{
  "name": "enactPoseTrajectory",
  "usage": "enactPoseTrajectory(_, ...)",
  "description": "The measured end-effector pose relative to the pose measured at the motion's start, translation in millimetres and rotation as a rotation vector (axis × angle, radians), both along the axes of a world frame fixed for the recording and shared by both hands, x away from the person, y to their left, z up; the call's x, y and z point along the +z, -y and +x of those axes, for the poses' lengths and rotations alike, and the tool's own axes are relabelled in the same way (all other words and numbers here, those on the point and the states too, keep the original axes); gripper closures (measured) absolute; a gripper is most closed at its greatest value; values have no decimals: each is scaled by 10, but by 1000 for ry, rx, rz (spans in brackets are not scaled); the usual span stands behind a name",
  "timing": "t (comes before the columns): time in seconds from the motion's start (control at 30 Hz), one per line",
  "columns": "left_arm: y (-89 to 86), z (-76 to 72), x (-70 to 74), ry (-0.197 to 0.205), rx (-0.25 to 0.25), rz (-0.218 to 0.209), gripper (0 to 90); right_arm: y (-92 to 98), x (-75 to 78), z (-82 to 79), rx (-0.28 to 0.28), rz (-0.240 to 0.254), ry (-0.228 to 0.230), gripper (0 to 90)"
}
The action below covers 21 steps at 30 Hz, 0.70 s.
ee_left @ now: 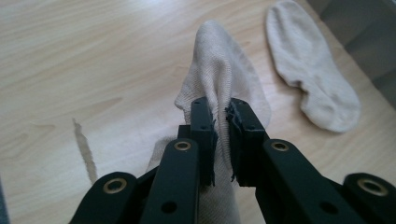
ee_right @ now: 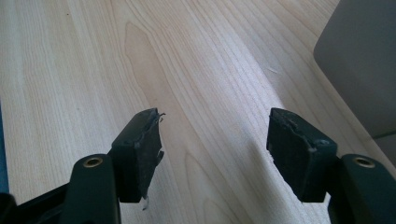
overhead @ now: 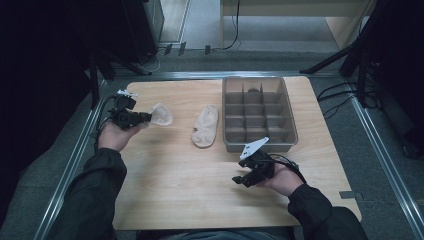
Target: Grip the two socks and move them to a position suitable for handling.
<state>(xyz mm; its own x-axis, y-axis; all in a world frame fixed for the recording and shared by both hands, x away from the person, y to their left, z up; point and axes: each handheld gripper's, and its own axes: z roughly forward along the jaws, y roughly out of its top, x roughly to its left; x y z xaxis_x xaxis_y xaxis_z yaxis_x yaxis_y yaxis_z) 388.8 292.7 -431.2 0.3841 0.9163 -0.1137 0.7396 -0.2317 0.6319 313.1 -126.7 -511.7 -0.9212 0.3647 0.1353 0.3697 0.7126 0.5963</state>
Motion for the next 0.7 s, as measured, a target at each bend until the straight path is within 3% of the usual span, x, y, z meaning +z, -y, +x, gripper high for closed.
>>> enactPoseTrajectory(0.17,67,-228,-49,-14,-18,-47,808,6,1,5,-5,3,1,350)
enactPoseTrajectory(0.5,287,-665,-258,-20,-74,-62,805,23,-2,24,-23,6,5,349)
enactPoseTrajectory(0.7,366,-825,-455,-33,-94,-88,802,20,-4,28,-29,2,8,349)
